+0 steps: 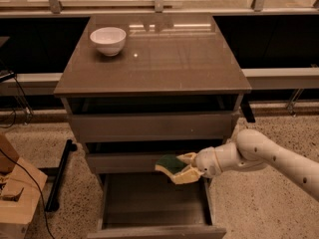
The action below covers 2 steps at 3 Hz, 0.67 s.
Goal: Place sponge into bottom drawer
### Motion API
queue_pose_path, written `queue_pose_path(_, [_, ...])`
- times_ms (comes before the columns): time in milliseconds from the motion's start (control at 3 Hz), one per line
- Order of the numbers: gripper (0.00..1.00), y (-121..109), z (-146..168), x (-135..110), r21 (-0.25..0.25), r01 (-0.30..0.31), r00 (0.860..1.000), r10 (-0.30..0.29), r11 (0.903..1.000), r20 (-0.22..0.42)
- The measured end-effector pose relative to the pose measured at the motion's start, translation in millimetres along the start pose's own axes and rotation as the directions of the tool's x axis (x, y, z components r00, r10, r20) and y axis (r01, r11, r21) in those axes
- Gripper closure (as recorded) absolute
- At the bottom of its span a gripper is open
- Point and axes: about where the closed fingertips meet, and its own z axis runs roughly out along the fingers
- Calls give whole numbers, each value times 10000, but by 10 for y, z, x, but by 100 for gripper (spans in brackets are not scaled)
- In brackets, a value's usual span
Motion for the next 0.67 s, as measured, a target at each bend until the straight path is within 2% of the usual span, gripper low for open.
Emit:
queue_pose_path(333, [100, -262, 222, 390, -213, -286, 9980, 298, 9994, 550])
queue_pose_path(667, [100, -270, 291, 427, -159, -378, 9982, 385, 9992, 450])
